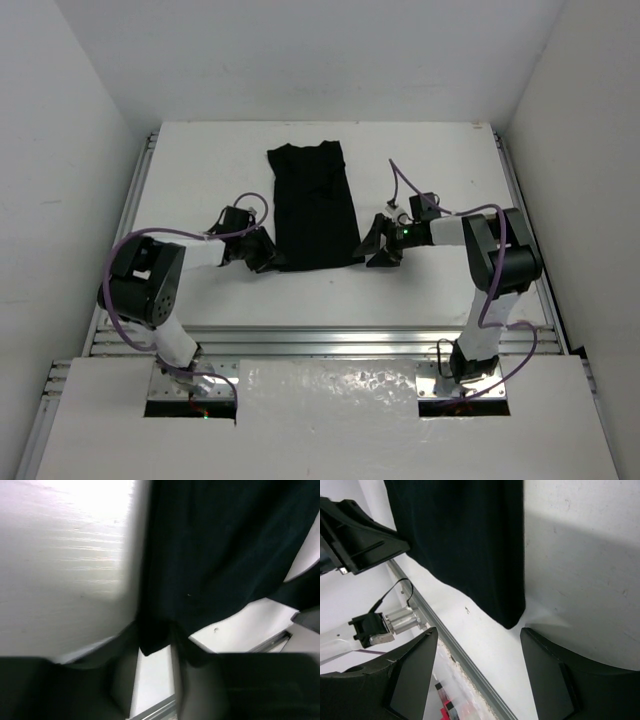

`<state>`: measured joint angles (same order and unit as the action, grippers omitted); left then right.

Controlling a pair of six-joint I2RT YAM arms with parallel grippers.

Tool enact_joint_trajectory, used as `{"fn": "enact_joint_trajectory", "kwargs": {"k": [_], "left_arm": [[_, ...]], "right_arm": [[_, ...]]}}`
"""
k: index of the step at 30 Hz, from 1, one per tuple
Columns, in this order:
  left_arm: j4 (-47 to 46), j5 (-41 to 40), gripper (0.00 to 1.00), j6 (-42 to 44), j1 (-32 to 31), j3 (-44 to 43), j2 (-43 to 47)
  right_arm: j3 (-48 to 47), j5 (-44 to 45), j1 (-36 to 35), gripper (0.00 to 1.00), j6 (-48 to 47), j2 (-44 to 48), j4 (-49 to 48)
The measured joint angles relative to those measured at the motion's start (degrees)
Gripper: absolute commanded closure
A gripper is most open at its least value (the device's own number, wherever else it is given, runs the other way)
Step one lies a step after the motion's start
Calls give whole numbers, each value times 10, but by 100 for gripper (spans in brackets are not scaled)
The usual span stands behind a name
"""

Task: Fold and stack the t-shirts
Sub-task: Fold the tshirt

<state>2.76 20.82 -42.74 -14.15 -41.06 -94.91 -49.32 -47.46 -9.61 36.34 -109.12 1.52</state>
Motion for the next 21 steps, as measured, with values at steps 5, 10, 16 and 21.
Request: {"fn": "enact_joint_trajectory", "kwargs": {"k": [5, 10, 16, 21], "left_arm": [[-9, 1, 100, -7, 0, 3, -12], [-5, 0, 100, -9, 0, 3, -10], [29, -9, 100, -8, 0, -7, -3], [42, -7, 100, -6, 0, -13, -3]], "right_arm": [[-10, -12, 0, 29, 5, -13, 0], [-15, -16, 0, 29, 9, -17, 0], [-16, -12, 0, 42, 12, -22, 2], [-16, 4, 0, 58, 12, -32, 5]]}}
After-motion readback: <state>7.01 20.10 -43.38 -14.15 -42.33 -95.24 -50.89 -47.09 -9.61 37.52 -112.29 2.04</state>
